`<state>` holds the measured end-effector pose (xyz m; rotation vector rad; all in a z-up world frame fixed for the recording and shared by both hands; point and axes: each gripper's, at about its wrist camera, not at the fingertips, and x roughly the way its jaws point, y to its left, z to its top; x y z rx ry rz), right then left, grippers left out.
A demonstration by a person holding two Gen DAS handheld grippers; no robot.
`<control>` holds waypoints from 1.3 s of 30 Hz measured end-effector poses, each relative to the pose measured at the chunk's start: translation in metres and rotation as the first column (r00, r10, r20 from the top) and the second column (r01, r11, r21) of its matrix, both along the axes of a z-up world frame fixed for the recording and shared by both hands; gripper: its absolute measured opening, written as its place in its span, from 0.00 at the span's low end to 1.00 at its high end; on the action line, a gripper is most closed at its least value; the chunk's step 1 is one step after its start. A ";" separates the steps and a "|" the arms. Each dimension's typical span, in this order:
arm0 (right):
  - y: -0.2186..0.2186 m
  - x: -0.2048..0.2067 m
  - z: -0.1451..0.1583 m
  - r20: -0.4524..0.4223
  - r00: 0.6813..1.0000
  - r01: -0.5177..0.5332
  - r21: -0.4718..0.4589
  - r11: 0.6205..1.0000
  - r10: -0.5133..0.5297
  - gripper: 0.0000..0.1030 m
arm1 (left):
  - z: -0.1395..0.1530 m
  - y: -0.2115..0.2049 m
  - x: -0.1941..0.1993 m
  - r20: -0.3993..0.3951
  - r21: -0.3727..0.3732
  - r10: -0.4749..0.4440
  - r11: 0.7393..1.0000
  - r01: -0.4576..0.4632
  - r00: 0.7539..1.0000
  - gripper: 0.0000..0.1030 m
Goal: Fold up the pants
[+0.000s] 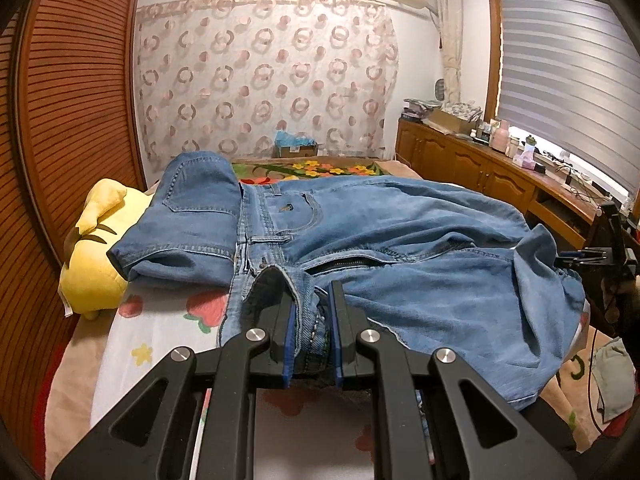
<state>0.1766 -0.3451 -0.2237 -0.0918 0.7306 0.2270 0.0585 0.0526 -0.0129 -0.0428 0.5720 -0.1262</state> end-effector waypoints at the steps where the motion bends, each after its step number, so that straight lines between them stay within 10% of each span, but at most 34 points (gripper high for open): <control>1: 0.001 0.004 0.002 -0.010 1.000 0.002 0.000 1.000 -0.002 0.42 | 0.000 0.000 0.001 -0.003 0.001 0.001 1.000 -0.001 1.000 0.15; 5: -0.007 -0.006 0.006 -0.030 0.999 -0.026 0.017 1.000 0.027 0.38 | -0.005 0.001 0.002 -0.017 0.001 0.006 1.000 -0.006 1.000 0.15; 9: -0.018 -0.018 0.020 -0.039 0.998 -0.041 0.031 0.999 0.042 0.06 | -0.007 0.004 0.003 -0.026 -0.004 0.009 1.000 -0.009 1.000 0.15; 18: -0.038 -0.076 0.068 0.155 0.988 -0.019 0.081 0.997 0.006 0.06 | 0.008 0.008 -0.005 0.036 -0.021 0.027 0.999 -0.026 0.999 0.15; 30: -0.094 -0.120 0.163 0.437 0.887 0.055 0.213 0.976 -0.145 0.06 | 0.069 0.036 0.020 0.130 -0.102 0.086 0.992 -0.073 0.988 0.15; 39: -0.083 -0.092 0.162 0.445 0.887 0.060 0.160 0.985 -0.126 0.06 | 0.082 0.033 0.060 0.142 -0.067 0.091 0.994 -0.083 0.986 0.15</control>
